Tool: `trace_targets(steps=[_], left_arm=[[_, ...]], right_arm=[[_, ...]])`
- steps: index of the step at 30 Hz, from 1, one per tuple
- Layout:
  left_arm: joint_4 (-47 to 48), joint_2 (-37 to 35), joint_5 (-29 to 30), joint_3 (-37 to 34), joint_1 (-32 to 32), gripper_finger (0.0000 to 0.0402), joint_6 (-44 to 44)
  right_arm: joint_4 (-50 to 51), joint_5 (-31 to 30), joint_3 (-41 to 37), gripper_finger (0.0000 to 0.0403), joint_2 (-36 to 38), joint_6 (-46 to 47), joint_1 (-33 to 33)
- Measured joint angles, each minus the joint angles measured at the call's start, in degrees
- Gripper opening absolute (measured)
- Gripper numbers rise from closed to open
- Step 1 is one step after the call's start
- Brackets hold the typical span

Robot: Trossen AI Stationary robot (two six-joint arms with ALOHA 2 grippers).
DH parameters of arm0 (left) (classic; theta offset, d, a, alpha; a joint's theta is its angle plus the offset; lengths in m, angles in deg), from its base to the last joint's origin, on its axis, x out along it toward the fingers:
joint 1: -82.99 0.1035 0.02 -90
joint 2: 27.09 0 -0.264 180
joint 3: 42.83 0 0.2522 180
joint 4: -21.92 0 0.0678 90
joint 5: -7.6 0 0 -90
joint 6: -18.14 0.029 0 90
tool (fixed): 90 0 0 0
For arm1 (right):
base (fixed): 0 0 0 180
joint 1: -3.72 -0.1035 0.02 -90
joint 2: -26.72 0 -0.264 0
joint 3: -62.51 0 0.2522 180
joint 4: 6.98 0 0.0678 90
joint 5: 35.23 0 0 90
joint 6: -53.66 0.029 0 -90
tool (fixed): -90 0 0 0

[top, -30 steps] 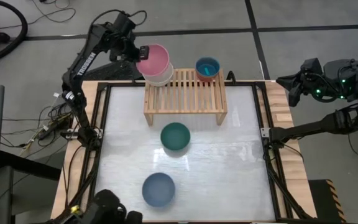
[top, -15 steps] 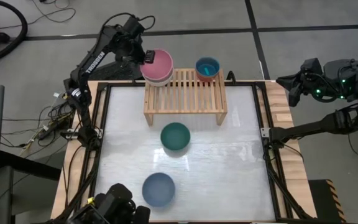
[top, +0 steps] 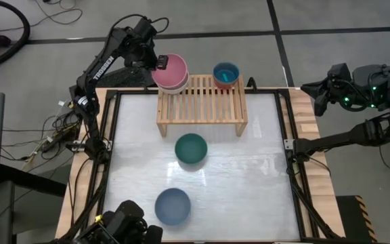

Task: Place and stack bowls onto a shelf
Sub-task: Stack the large pink bowl on top of the large white bowl

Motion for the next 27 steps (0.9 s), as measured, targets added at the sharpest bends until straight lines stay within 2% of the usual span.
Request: trace_targets(steps=[12, 19, 27], left_arm=[[-2.7, 0.3, -0.36, -0.01, -0.24, 0.0, -1.21], [-1.38, 2.84, -1.21, -0.03, -1.05, 0.0, 0.13], [-1.16, 2.47, -0.43, -0.06, -0.81, 0.0, -0.16]], right_arm=[[0.0, -0.02, -0.02, 0.0076, 0.0, -1.34, -0.01], [0.0, 0.0, 0.0, 0.0076, 0.0, -1.34, -0.02], [0.0, 0.0, 0.0, 0.0076, 0.0, -1.32, 0.0]])
